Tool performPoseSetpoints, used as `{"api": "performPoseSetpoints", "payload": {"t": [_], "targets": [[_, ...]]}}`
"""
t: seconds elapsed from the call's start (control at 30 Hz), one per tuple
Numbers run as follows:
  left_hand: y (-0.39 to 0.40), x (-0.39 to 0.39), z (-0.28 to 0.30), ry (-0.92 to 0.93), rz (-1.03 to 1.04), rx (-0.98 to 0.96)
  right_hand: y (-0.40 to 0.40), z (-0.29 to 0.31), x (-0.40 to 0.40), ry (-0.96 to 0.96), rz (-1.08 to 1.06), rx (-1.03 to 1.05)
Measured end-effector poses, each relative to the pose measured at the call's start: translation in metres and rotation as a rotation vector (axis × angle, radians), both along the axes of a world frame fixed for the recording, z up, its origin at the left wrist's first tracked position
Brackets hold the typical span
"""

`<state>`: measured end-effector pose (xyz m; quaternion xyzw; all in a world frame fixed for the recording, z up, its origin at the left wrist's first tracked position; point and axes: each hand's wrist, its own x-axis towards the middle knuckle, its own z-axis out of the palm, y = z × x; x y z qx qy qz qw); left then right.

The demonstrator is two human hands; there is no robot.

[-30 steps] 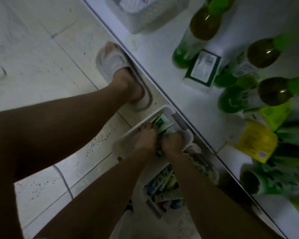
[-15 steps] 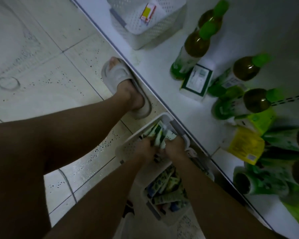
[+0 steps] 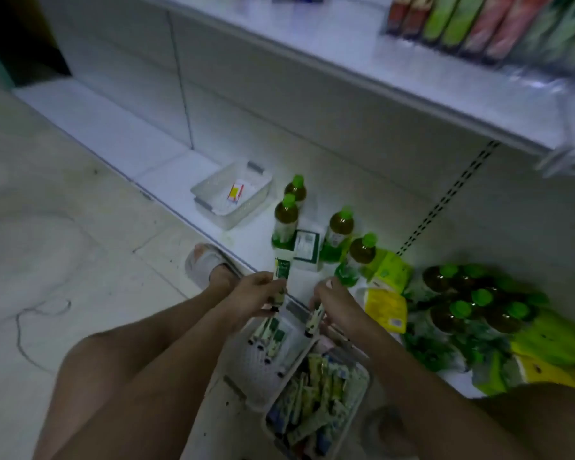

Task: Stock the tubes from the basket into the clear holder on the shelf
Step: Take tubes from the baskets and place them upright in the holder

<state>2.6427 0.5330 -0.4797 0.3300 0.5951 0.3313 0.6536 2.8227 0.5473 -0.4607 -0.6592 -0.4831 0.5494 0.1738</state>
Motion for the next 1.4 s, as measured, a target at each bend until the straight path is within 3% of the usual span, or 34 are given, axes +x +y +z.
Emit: {"api": "performPoseSetpoints", "payload": {"t": [0.13,0.23,0.37,0.5,0.73,0.97,1.4], "targets": [[0.004,0.006,0.067,0.087,-0.016,0.192,-0.004,0.071,0.015,0.075,0.122,0.080],[0.004,0.004,0.126,0.155,-0.178,0.345,-0.008,0.125,0.033,0.098,0.213,0.164],[0.002,0.010,0.205,0.259,-0.309,0.491,-0.014,0.192,0.054,-0.042,0.378,0.312],[0.003,0.023,0.276,0.242,-0.370,0.598,-0.022,0.251,0.064,-0.188,0.503,0.464],[0.015,0.060,0.374,0.247,-0.428,0.774,-0.029,0.341,0.100,-0.217,0.370,0.701],[0.035,0.096,0.427,0.241,-0.413,0.882,-0.010,0.409,0.144,-0.321,0.257,0.860],[0.114,0.180,0.475,0.612,-0.387,1.157,0.067,0.452,0.207,-0.533,0.037,1.010]]}}
